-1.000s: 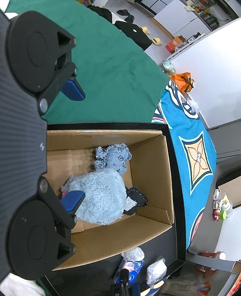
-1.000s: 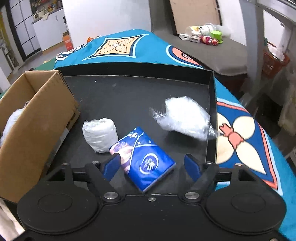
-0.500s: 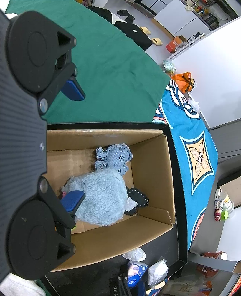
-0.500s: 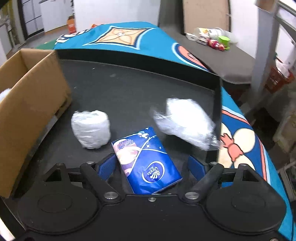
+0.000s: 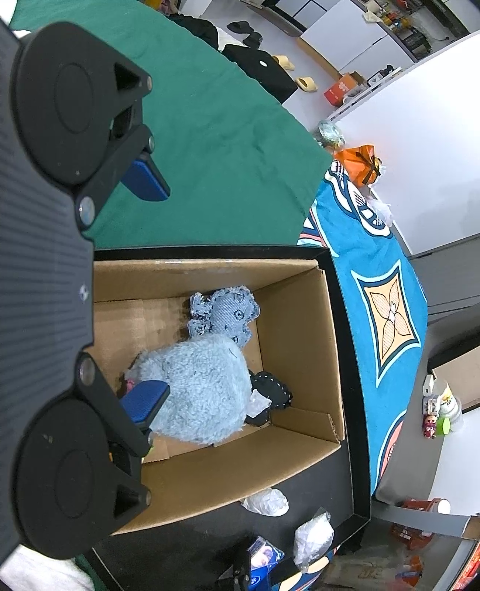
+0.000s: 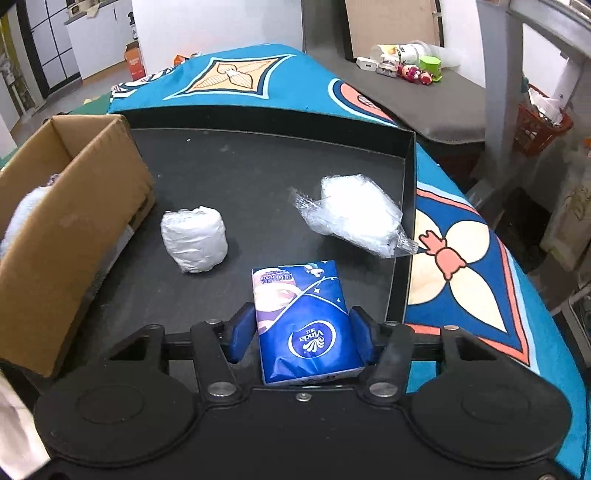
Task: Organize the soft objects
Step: 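Carry the tissue pack with the right tool over the box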
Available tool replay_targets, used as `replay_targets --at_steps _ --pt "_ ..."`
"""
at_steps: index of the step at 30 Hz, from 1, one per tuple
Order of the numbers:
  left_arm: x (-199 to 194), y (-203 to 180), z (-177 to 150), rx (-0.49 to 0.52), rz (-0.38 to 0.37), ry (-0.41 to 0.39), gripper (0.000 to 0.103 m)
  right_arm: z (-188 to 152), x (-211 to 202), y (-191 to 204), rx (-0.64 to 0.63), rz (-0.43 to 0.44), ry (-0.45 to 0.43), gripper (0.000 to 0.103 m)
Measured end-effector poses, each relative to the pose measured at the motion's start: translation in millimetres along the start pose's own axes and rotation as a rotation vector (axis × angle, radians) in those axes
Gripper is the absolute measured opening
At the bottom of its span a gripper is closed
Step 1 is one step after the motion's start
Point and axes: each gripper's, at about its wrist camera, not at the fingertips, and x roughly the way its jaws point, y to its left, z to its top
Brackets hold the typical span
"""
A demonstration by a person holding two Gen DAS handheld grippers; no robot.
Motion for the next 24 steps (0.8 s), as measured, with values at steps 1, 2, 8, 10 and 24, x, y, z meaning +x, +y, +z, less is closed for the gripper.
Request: replay_targets --at_steps 1,2,8,10,24 --pt "-0.9 0.3 -0.2 0.000 -0.002 -0.003 0.103 -0.2 -3.7 1.4 -0.002 -0.002 -0.004 0.053" --pt "-1.9 0.6 -0.6 0.001 -0.004 -0.006 0.103 -0.3 -7.2 2.6 -0.001 -0.003 -0.008 0.053" --pt "-7.3 3.0 -1.9 0.002 -0.012 -0.025 0.103 3.2 -25.5 10.0 -0.008 -0.017 -0.028 0.053" --pt "-8.3 3.5 -2.4 0.007 -0.014 -0.030 0.102 4.5 -31.2 13.1 -0.015 -0.022 -0.035 0.053" --pt "-12.9 11.8 -12.5 0.023 -0.056 -0.070 0.100 22.6 -68.5 46.1 -0.052 -0.003 -0.099 0.053"
